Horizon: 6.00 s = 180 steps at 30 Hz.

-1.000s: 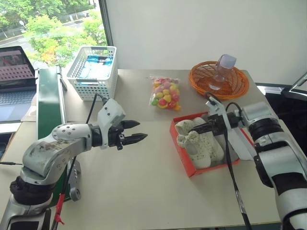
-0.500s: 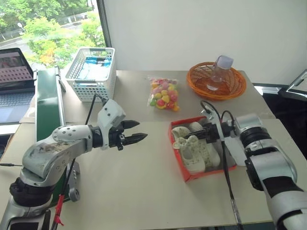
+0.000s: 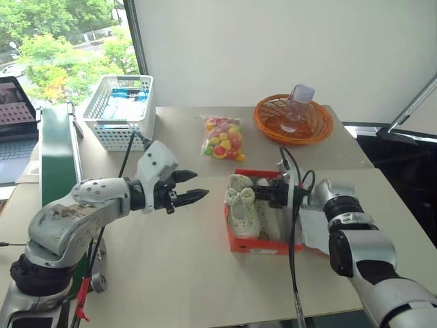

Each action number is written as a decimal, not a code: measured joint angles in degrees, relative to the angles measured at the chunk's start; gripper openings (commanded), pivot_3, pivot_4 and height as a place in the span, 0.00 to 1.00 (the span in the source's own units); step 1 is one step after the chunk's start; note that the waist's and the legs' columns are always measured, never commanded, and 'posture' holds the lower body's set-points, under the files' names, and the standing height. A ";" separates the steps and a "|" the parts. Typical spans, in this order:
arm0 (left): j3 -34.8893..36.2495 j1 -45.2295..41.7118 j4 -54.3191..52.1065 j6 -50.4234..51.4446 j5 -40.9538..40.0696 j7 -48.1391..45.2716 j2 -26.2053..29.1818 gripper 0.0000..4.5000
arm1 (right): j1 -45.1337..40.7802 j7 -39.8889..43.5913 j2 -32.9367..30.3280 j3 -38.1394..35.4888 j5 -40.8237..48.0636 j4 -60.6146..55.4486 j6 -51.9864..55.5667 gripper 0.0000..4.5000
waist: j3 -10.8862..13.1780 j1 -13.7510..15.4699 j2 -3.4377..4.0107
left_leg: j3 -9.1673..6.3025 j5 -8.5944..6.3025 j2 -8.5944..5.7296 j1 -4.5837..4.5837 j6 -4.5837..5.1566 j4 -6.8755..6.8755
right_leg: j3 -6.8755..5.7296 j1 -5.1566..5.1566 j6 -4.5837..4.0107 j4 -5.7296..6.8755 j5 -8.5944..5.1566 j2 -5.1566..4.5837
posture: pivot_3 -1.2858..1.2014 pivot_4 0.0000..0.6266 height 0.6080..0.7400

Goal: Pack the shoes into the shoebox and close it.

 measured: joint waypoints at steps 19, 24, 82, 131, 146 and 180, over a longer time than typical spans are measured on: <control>-1.63 -0.01 -0.37 -0.56 1.11 0.38 -1.97 0.62 | 9.35 5.15 -21.20 31.07 -20.95 -31.71 -19.69 0.13 | -0.78 4.71 0.79 | 0.14 -0.62 -0.89 -0.11 -0.08 -0.15 | -0.17 0.21 0.06 -0.96 -0.49 -1.15 | 0.52 0.24 1.00; -1.93 -0.50 0.25 -0.64 1.96 0.19 -2.10 0.62 | 10.91 5.84 -23.76 33.78 -24.80 -37.05 -22.74 0.13 | -0.80 5.05 0.75 | 0.08 -0.39 -1.14 -0.71 0.67 -0.08 | -0.14 0.00 0.32 -1.02 -0.44 -1.27 | 0.52 0.24 1.00; -21.32 -19.40 22.65 -17.67 18.00 -25.65 -11.73 0.64 | 69.63 -6.15 -28.86 -42.88 5.70 -90.70 30.78 0.01 | 0.29 4.23 1.37 | -0.27 -0.38 -1.24 -1.23 0.88 0.32 | -0.12 -0.18 1.03 -0.89 -0.34 -1.17 | 0.52 0.24 1.00; -13.53 -14.11 11.62 -7.46 17.98 -17.70 -4.62 0.64 | 22.16 -17.50 -10.99 -31.41 11.83 1.69 -36.34 0.01 | 0.49 -0.19 1.39 | -0.22 -0.39 -1.22 -0.16 0.93 0.16 | 0.23 0.75 1.12 -0.96 -0.15 -1.07 | 0.52 0.24 1.00; -13.54 -14.12 11.68 -7.61 18.02 -17.88 -4.21 0.64 | 24.42 -16.07 -11.01 -35.52 24.57 -11.74 -25.71 0.01 | 0.70 1.18 1.73 | -0.21 -0.42 -1.30 -0.32 0.98 -0.04 | 0.19 0.63 1.17 -1.07 -0.20 -1.14 | 0.52 0.24 1.00; -14.77 -15.08 15.15 -10.44 19.87 -19.41 -4.68 0.64 | 49.72 -25.14 -2.71 -30.22 43.34 -62.35 -8.23 0.01 | 0.74 1.48 1.87 | -0.23 -0.42 -1.24 -0.34 0.97 -0.06 | 0.14 0.56 1.10 -1.00 -0.27 -1.13 | 0.52 0.24 1.00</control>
